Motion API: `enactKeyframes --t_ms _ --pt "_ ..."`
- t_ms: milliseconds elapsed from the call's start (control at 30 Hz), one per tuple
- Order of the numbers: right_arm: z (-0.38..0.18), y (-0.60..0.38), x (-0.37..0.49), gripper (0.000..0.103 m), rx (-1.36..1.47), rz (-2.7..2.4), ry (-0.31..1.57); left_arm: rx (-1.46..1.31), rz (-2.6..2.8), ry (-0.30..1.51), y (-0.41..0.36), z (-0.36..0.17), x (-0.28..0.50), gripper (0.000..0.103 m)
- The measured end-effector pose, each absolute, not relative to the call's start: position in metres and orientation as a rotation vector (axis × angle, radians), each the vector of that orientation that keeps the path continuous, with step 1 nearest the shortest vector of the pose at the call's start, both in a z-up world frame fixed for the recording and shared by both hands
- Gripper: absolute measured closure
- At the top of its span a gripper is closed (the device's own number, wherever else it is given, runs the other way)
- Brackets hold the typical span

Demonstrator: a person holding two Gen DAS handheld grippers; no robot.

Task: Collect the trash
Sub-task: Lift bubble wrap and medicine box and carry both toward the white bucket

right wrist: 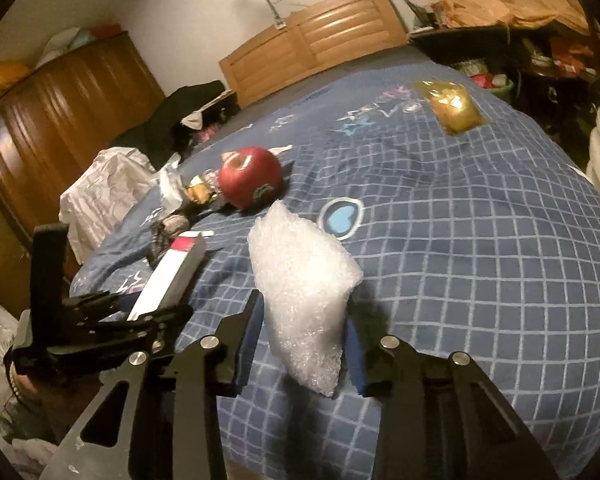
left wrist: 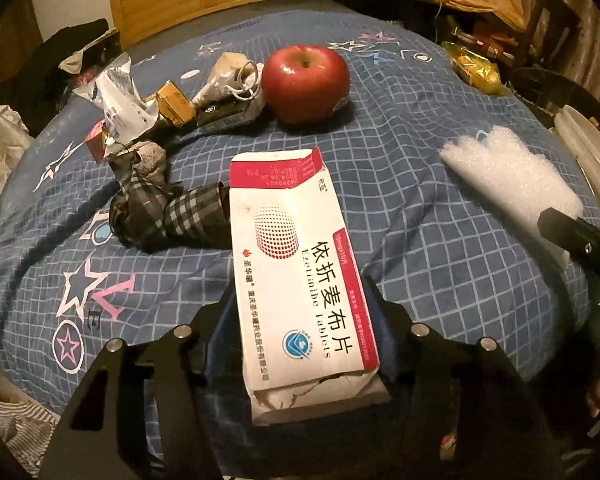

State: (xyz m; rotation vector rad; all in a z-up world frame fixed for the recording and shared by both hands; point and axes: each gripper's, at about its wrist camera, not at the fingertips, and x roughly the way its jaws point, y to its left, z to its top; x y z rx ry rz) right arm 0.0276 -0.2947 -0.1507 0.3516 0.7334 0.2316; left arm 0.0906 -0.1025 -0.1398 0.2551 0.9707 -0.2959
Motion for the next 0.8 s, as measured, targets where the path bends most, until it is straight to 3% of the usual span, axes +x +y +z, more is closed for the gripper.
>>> enactKeyframes --t_ms 167,800 --pt "-0.144 -0.286 0.022 0.065 0.321 0.233 0.716 0.224 -0.307 0.96 -0.097 -0.136 0.085 0.054" --pt "-0.075 -0.299 -0.013 0.066 0.213 0.07 0.587 0.324 -0.303 0.661 -0.154 -0.045 0.07 0.054"
